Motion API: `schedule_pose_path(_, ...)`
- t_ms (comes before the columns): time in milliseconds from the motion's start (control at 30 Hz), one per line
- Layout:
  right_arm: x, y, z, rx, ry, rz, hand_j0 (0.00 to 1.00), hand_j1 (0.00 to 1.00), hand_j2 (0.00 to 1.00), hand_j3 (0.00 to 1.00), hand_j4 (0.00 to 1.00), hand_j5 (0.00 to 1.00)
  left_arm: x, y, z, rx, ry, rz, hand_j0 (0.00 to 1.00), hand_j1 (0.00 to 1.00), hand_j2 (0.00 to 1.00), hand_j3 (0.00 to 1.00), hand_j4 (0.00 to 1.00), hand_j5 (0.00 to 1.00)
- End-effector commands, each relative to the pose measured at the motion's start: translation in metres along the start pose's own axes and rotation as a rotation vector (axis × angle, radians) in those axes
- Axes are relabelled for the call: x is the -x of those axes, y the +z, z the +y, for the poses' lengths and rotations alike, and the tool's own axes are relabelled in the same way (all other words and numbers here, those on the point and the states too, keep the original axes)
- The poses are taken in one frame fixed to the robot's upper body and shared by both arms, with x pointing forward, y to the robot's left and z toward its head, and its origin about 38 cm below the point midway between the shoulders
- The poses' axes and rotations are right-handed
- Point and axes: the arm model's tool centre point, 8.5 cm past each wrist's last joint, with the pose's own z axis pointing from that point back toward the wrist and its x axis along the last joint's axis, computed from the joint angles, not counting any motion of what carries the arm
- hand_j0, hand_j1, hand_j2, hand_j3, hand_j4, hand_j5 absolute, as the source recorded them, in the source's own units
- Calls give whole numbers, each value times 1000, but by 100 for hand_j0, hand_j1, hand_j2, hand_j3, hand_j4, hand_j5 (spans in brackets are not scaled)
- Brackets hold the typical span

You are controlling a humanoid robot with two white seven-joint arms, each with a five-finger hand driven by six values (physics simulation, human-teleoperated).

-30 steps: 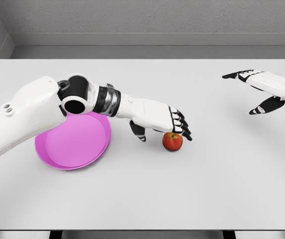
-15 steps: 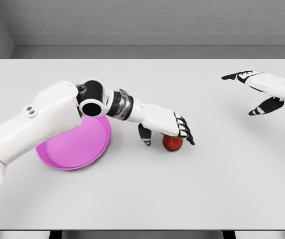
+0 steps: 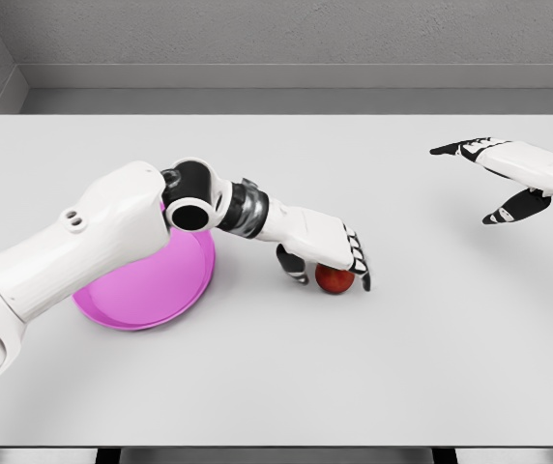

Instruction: Put the apple on the plate with both arms

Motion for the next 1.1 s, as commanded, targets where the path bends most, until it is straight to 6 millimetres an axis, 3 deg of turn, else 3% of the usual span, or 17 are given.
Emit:
schedule_pose_path(0,0,0,0,1,-3,0,100,100,100,100,100,100,1,0,0,6,-6,9,60,60,60,60,60,60)
schedule_pose_path(300,-1,0,1,0,-4,-3,100,100,100,100,100,100,0,-2,-7,12,6,6,46,46,46,46,46,46)
schedule_pose_path(400,-1,-1,1,0,-5,-3,100,100,100,100,100,100,1,0,-9,12,7,10,35,35,35,35,35,35)
schedule_pose_path(433,0,-1,1,0,-6,-2,100,100,100,100,100,100,2,2,-8,9,10,13,26,26,26,26,26,26)
schedule_pose_path(600,0,0,0,1,-3,0,100,100,100,100,100,100,1,7,5,-22,-10,12,20,20,20,20,20,20)
schedule_pose_path(733,0,1,-1,-1,-1,2,100,100,100,100,100,100,1,40,15,-36,-50,31,20,20,20,20,20,20)
schedule_pose_path(833,0,1,0,-2,0,2,100,100,100,100,100,100,2,78,15,-39,-65,61,20,20,20,20,20,20)
schedule_pose_path(1067,1,2,-1,-1,-1,3,100,100,100,100,100,100,-1,152,2,-42,-45,132,20,20,20,20,20,20)
